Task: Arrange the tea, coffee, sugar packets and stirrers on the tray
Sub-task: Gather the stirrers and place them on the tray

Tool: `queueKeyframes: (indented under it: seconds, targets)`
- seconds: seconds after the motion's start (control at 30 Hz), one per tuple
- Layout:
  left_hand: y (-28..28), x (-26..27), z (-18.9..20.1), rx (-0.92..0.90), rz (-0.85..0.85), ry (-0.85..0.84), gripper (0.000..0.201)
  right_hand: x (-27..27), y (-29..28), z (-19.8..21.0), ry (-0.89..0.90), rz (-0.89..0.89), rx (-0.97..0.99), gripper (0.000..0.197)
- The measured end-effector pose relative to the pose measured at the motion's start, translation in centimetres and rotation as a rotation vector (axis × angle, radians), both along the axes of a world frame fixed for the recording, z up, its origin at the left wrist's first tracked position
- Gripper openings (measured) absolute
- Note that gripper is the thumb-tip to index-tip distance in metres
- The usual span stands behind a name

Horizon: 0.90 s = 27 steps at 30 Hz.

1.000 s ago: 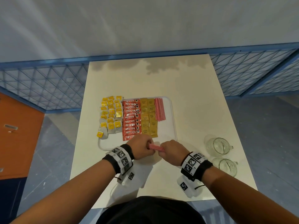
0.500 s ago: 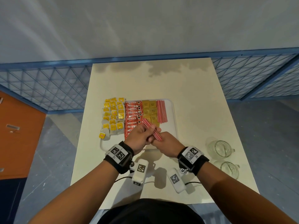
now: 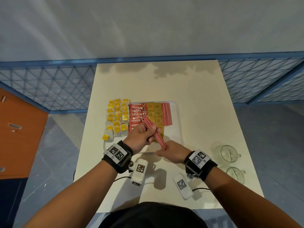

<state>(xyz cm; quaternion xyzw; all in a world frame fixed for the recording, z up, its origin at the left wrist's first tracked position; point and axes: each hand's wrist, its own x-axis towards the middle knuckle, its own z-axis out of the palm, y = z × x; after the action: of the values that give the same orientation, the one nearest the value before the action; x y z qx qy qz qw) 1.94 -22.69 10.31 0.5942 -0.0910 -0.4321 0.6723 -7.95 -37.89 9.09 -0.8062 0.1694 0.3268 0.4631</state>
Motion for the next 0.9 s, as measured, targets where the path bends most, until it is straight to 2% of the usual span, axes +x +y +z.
queueKeyframes:
  seconds: [0.07,0.2,0.27,0.33,0.43,0.53,0.63,0.7,0.77,0.83,0.9]
  targets:
    - [0.0,0.1,0.0,-0.01,0.002,0.007,0.016,0.0,0.1,0.1,-0.018,-0.021,0.022,0.023]
    - [-0.1,0.3,0.0,-0.043,0.016,0.018,0.025,0.2,0.2,0.4,-0.038,-0.129,0.067,0.033]
    - [-0.1,0.3,0.1,-0.044,0.017,0.021,0.021,0.4,0.3,0.4,-0.07,-0.135,0.093,0.028]
    - [-0.1,0.3,0.0,-0.022,0.012,0.01,0.016,0.4,0.4,0.6,-0.119,-0.115,0.099,0.022]
    - [-0.2,0.3,-0.3,0.002,-0.024,-0.024,0.024,0.3,0.5,0.7,-0.174,-0.033,0.045,0.028]
    - [-0.3,0.1,0.0,-0.002,-0.051,-0.013,0.023,0.1,0.5,0.8,-0.208,0.052,-0.058,0.03]
    - [-0.3,-0.1,-0.2,-0.009,-0.081,0.012,0.021,0.0,0.7,0.8,-0.241,-0.031,-0.009,0.019]
    - [-0.3,-0.3,-0.4,0.003,-0.122,0.009,0.023,0.0,1.0,0.7,-0.259,-0.096,0.015,0.02]
    - [-0.4,-0.2,-0.3,0.037,-0.136,-0.061,0.019,0.0,1.1,0.4,-0.284,-0.082,-0.007,0.024]
    - [-0.4,0.5,0.2,0.142,-0.123,-0.239,0.009,0.0,1.0,0.1,-0.274,-0.076,0.013,0.026]
    - [0.0,1.4,0.1,0.304,-0.116,-0.486,0.035,0.0,0.7,-0.1,-0.235,-0.095,0.034,0.028]
